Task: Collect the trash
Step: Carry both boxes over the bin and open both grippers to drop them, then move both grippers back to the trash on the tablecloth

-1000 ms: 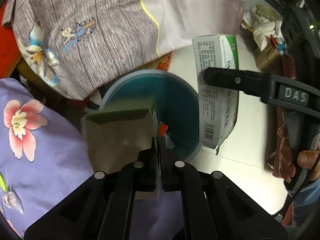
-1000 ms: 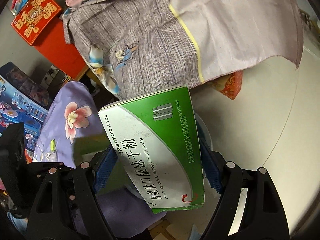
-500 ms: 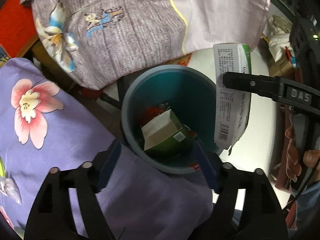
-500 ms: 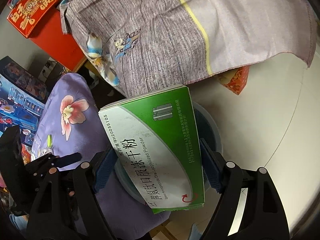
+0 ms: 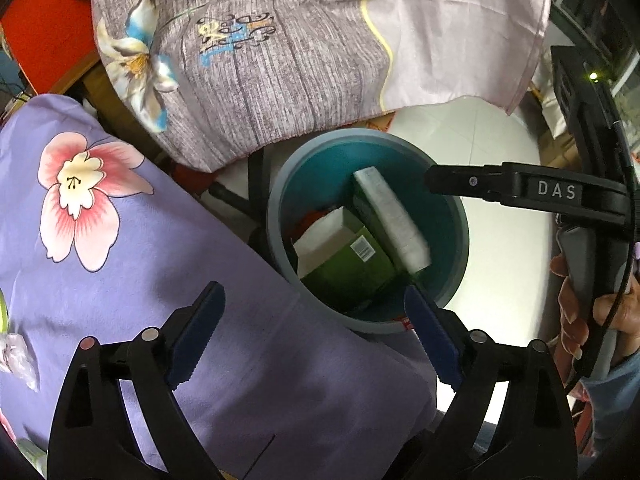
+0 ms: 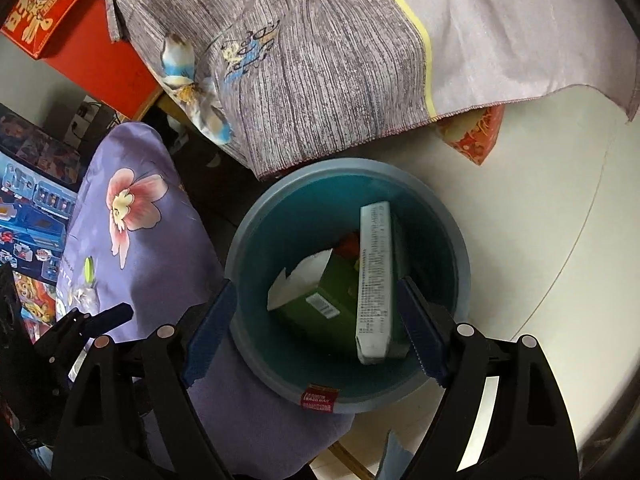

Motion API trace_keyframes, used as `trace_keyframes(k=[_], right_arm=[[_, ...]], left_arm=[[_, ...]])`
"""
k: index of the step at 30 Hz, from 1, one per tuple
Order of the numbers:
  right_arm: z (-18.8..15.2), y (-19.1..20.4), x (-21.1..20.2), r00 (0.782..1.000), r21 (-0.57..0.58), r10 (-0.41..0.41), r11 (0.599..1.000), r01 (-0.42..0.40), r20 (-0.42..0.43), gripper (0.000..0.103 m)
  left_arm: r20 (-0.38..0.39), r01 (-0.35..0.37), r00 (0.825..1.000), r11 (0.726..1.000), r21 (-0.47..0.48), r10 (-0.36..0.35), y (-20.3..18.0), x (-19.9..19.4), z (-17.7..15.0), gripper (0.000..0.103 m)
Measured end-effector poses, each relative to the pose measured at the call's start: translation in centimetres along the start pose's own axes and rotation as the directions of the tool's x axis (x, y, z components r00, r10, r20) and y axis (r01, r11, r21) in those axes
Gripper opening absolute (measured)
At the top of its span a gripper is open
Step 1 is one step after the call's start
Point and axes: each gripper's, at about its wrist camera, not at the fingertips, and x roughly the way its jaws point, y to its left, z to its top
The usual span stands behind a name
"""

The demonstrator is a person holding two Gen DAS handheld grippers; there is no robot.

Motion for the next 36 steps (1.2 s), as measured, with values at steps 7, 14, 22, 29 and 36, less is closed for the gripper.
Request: trace_keyframes(k=[7, 14, 22, 29, 36], right_arm=[[-0.6, 1.5, -0.1, 1.0, -0.02, -0.016, 1.0, 0.015, -0.024, 0.078], [-1.5, 4.7, -0.5, 0.999, -0.081, -0.025, 0.996, 0.023, -0.025, 0.078], [-2.7, 10.0, -1.0, 0.999, -0.184, -0.031, 0.983, 0.027, -0.02, 0.078], [-3.7, 15.6, -0.2, 0.999, -0.273, -0.033, 0.962, 0.022, -0.035, 0.078], [-5.2, 23.0, 2.2, 0.996, -0.396, -0.02, 0.918, -0.015, -0.085, 0.078]], left_arm=[[0.025, -0.002, 1.0, 1.0, -0.02, 0.003, 0.8, -1.3, -1.1, 0.093], [0.057, -0.017, 0.998, 0.998, -0.061, 0.021, 2.8, -3.3, -2.6, 0.093], [0.101, -0.022, 0.994, 0.989, -0.148, 0.038, 6.7, -6.0, -4.9, 0.094], [0.137, -0.034, 0.988, 0.972, -0.231, 0.067, 10.9, -8.5, -7.9, 0.095], [0.16, -0.06, 0.979, 0.931, -0.36, 0.125, 17.4, -11.2, -11.9, 0.096]])
